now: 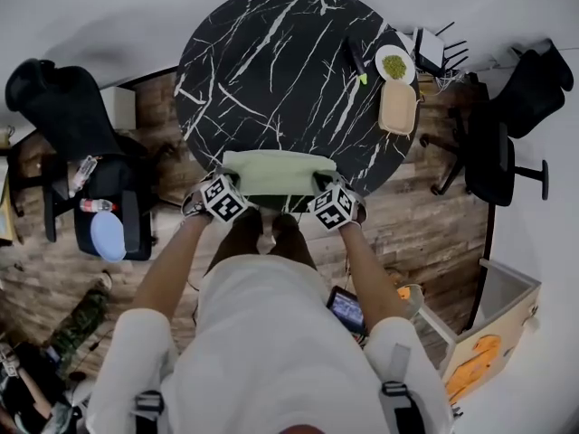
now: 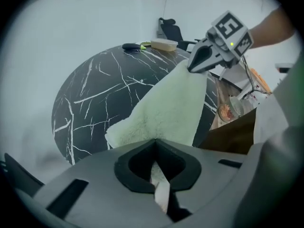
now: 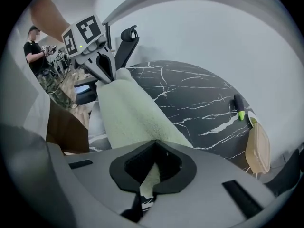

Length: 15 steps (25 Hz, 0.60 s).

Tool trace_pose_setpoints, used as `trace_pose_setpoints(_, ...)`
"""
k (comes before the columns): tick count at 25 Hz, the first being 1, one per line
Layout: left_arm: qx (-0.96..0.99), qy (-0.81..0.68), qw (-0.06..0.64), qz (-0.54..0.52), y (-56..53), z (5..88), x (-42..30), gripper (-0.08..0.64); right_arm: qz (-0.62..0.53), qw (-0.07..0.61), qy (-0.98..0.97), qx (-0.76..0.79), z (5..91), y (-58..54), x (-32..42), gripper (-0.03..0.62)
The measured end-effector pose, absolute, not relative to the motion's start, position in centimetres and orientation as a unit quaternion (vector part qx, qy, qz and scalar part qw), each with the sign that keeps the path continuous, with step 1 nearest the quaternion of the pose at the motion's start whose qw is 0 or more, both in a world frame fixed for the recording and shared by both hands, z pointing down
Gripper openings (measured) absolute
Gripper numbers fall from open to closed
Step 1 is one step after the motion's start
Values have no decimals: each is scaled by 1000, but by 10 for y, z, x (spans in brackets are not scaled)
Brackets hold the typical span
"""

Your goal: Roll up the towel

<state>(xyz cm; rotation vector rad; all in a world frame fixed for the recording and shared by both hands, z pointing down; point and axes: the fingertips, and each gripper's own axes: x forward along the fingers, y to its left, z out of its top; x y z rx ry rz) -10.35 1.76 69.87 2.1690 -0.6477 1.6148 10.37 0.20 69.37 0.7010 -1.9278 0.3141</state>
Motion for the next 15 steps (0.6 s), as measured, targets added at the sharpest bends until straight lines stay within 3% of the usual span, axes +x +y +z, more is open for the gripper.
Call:
trace_pose_setpoints(7, 796, -287, 161, 509, 6, 651, -110, 3, 121, 442, -812, 360, 639, -4, 126, -3)
trace_pose_setpoints(15, 850, -407, 224, 247, -20, 517, -115, 3, 128, 287, -832, 456, 524, -23, 152, -3)
